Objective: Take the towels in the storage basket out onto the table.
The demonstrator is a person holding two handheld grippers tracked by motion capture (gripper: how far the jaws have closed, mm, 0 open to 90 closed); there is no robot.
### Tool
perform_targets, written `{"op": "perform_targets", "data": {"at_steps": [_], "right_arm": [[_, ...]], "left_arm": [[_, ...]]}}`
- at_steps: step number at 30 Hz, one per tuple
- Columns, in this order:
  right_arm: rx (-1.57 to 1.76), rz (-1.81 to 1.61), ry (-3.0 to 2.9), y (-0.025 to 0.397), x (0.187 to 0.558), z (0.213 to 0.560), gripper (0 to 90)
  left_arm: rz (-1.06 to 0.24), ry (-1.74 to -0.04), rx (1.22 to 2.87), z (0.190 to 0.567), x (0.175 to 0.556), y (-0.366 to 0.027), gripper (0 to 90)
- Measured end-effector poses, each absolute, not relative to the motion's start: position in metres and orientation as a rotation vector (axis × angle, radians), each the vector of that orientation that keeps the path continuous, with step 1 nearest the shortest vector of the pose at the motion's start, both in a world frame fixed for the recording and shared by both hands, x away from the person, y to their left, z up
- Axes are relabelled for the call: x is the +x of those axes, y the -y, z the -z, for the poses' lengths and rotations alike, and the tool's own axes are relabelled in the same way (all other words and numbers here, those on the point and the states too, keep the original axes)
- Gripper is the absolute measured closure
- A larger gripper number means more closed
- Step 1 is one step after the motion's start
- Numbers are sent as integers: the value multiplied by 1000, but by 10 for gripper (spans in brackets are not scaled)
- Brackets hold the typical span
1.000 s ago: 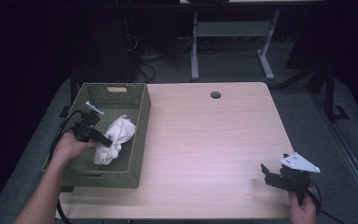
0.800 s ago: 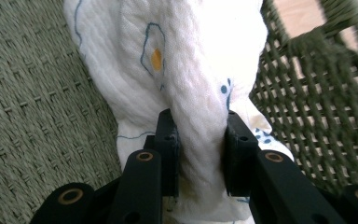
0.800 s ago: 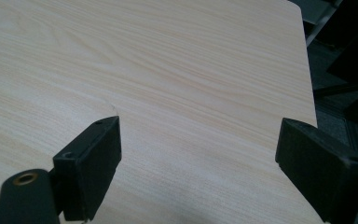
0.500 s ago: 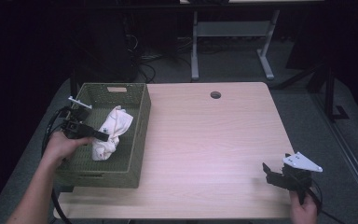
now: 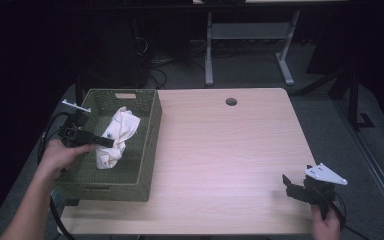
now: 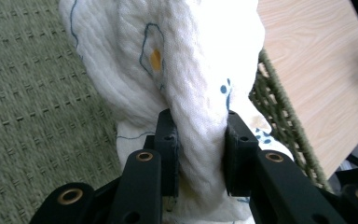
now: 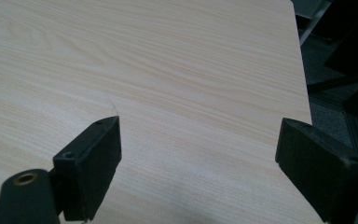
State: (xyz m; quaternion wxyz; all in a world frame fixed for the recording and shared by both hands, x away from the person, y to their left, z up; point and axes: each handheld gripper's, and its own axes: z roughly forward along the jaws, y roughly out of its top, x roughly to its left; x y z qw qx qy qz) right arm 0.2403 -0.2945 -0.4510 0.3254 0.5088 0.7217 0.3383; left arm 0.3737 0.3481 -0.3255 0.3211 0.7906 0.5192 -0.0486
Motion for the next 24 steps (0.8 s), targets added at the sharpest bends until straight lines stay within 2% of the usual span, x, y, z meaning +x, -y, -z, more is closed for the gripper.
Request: {"op": "perform_targets", "data": {"at_steps": [24], "right_arm": [[1370, -901, -1865, 297, 237, 452, 139]], "left_arm": [[159, -1317, 1944, 306, 364, -358, 704]]}}
